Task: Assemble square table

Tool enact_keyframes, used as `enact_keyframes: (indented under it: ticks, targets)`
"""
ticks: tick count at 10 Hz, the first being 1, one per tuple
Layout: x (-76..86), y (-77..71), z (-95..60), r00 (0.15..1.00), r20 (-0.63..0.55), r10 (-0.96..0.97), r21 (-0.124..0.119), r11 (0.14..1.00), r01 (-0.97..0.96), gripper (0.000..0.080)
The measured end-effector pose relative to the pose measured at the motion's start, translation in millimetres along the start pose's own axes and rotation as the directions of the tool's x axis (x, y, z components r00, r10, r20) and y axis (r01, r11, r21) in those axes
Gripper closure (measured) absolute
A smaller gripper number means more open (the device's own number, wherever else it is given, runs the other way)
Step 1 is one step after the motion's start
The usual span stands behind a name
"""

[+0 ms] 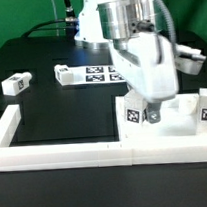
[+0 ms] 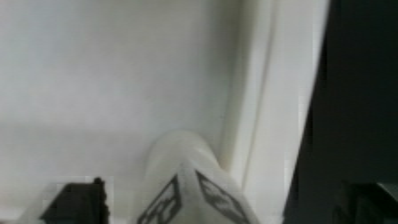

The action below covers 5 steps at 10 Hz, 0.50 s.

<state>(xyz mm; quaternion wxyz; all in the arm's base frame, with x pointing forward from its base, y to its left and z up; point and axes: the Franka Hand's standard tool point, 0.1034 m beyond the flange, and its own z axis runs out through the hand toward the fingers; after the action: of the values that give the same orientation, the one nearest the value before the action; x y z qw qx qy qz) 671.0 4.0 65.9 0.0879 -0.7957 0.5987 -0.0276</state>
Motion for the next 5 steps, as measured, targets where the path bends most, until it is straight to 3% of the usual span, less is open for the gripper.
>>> enact_keyframes:
  ticks: [3,4,5]
  targets:
    - [2.3,0.9,0.3,0.983,-0.004,-0.183,-0.004,0.983,0.183,0.015]
    - [3.1,1.5,0.2,0.946,-0.011,-0.324,-0.017,0.946,0.324,0.015]
    - [4.2,2.5,0.2,0.852,-0.023,-0.524,-0.052,0.851,0.522,0.015]
